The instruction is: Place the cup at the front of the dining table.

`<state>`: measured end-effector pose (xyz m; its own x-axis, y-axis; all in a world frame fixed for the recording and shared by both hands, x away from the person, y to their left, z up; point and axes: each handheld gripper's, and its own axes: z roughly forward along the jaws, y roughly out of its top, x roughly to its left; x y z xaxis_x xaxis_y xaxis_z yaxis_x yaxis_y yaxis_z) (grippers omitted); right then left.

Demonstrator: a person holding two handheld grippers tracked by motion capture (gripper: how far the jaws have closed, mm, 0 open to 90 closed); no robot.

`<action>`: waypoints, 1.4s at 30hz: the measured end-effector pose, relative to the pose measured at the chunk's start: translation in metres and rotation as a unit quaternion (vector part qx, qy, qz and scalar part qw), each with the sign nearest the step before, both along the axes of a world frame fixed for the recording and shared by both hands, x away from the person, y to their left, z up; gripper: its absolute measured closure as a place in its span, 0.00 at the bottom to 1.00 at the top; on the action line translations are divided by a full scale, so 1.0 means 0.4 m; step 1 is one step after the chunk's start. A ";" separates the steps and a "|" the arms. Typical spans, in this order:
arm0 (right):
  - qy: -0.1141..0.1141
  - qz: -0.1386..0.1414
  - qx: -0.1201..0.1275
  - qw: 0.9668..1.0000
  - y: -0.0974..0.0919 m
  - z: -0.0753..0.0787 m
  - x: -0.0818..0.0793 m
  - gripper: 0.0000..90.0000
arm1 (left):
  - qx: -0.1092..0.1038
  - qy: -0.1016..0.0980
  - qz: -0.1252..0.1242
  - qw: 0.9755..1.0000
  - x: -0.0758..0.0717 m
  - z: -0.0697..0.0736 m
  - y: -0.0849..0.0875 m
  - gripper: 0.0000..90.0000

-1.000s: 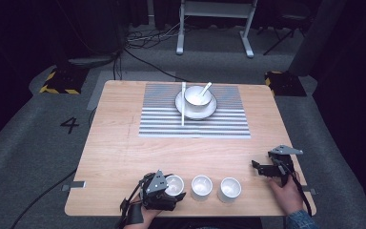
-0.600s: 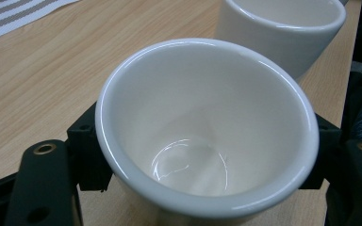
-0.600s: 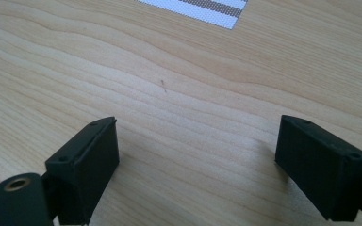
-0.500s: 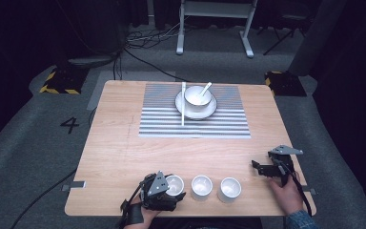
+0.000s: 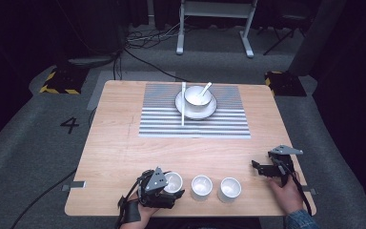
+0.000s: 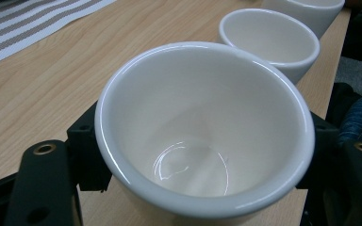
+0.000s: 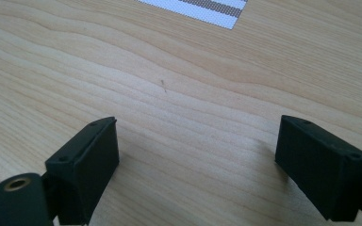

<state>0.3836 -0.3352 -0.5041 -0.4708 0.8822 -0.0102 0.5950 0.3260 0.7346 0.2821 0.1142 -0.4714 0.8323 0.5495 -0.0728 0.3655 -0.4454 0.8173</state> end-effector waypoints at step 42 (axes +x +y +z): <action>0.006 -0.010 -0.002 1.000 0.000 -0.001 0.002 0.11 | -0.025 -0.012 0.021 0.999 0.177 0.211 0.081 0.30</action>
